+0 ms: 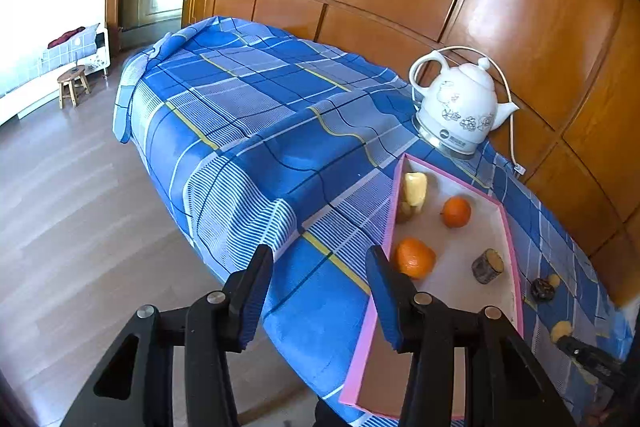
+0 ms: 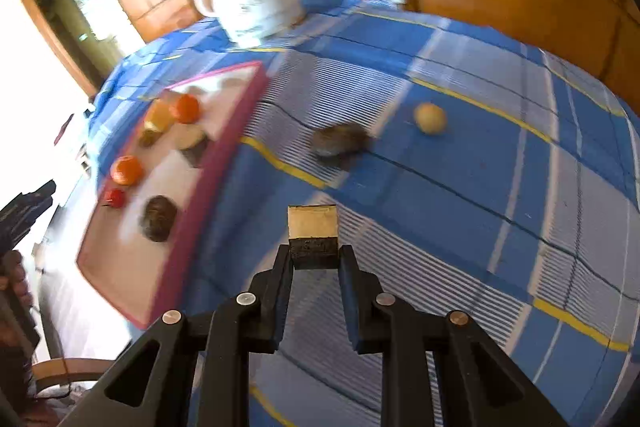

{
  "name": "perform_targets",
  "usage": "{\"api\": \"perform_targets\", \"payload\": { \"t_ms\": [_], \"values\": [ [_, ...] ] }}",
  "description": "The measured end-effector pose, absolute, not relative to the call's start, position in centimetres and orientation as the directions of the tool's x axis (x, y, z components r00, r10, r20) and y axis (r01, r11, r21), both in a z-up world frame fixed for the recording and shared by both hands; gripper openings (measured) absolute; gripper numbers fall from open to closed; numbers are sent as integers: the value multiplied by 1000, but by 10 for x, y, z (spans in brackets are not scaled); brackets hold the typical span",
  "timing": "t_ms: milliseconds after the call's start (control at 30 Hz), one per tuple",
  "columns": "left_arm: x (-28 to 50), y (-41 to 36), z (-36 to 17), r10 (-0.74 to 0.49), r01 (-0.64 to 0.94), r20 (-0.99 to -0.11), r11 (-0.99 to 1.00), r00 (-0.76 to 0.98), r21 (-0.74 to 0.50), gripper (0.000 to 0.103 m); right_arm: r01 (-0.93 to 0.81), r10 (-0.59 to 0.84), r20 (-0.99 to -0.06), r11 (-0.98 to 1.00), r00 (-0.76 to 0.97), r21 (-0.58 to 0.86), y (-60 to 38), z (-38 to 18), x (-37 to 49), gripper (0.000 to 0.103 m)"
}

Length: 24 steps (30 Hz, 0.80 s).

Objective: Organize fruits
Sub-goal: 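Carry the cream block into the tray and open the right tool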

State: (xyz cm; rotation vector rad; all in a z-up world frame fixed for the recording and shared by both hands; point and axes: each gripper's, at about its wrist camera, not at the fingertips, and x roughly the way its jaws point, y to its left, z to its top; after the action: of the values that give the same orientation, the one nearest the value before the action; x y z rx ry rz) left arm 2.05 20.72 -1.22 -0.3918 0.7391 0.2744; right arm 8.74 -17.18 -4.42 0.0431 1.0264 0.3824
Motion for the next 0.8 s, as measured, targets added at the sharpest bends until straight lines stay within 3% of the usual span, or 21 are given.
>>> {"api": "perform_targets", "payload": {
  "t_ms": [333,800],
  "values": [
    [25,217,-19,150,-392,-696,897,702,-202,49,-478,484,-784,833,388,278,-86,-21,107,23],
    [35,220,-34,141,-367,-695,911,705,-187,50,-532,563,-788,759,249,374,-36,-52,148,25]
  ]
}}
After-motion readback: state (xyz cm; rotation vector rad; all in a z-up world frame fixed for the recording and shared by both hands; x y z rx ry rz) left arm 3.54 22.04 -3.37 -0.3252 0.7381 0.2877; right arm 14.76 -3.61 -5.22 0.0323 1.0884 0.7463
